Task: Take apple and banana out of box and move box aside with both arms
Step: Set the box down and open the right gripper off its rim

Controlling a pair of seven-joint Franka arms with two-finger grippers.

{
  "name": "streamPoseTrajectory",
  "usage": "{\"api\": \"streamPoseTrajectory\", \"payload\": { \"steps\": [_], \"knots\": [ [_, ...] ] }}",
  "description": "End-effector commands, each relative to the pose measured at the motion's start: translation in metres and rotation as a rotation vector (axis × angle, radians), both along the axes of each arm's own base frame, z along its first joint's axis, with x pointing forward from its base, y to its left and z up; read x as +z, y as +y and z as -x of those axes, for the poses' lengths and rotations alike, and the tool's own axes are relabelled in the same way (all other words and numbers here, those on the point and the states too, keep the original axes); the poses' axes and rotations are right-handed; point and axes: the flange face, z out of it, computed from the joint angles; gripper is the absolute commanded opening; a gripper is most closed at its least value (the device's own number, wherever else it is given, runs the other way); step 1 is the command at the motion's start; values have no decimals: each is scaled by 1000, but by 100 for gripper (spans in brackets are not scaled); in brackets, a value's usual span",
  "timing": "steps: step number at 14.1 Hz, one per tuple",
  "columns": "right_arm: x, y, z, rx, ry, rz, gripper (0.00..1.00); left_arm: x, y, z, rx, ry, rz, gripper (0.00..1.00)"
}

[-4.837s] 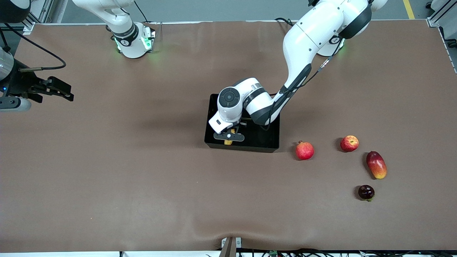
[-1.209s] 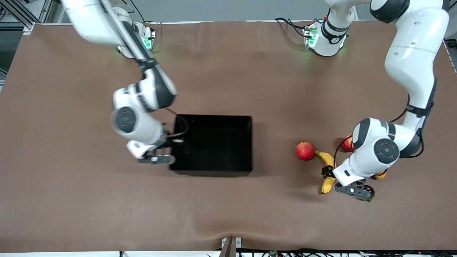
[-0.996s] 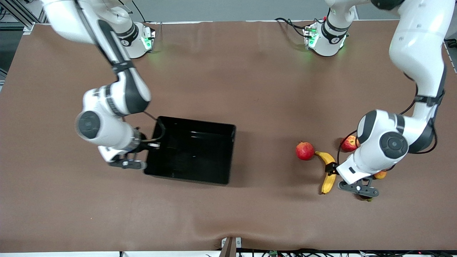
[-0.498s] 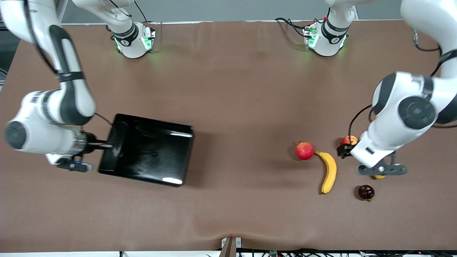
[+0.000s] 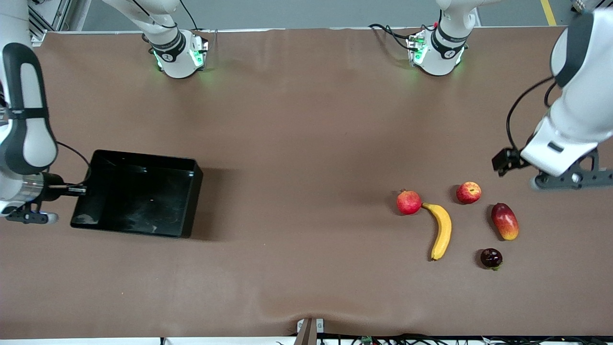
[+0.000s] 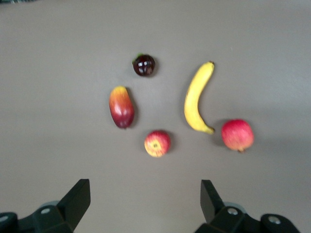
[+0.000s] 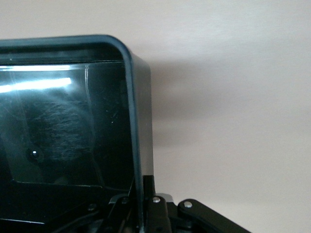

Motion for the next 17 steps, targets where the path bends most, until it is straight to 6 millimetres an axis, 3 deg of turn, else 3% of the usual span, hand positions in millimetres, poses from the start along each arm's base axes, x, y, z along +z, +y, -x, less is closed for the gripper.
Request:
{"api": "streamPoseTrajectory", "payload": {
  "steps": [1, 3, 4, 6, 8, 9, 10, 13, 17],
  "knots": [
    [-16, -29, -1, 34, -28, 11, 0, 22, 3, 23, 15, 10, 42, 100],
    [-26, -31, -3, 34, -32, 13, 0, 37, 20, 33, 33, 10, 80, 100],
    [-33, -28, -4, 34, -25, 11, 0, 44, 19, 39, 4, 9, 108, 100],
    [-56, -31, 0, 27, 6, 2, 0, 48, 32, 46, -15, 20, 121, 100],
    [-59, -32, 0, 26, 5, 2, 5, 51, 43, 56, -1, 64, 129, 100],
    [-60, -30, -1, 39, 7, 1, 71, 52, 47, 60, 7, 74, 141, 100],
    [-57, -28, -2, 42, 5, 3, 100, 53, 53, 63, 18, 80, 144, 100],
    [-12, -10, -10, 70, -47, 22, 100, 56, 57, 72, 26, 78, 144, 100],
    [62, 50, -24, 152, -134, 50, 100, 63, 62, 72, 39, 61, 158, 100]
  ]
}}
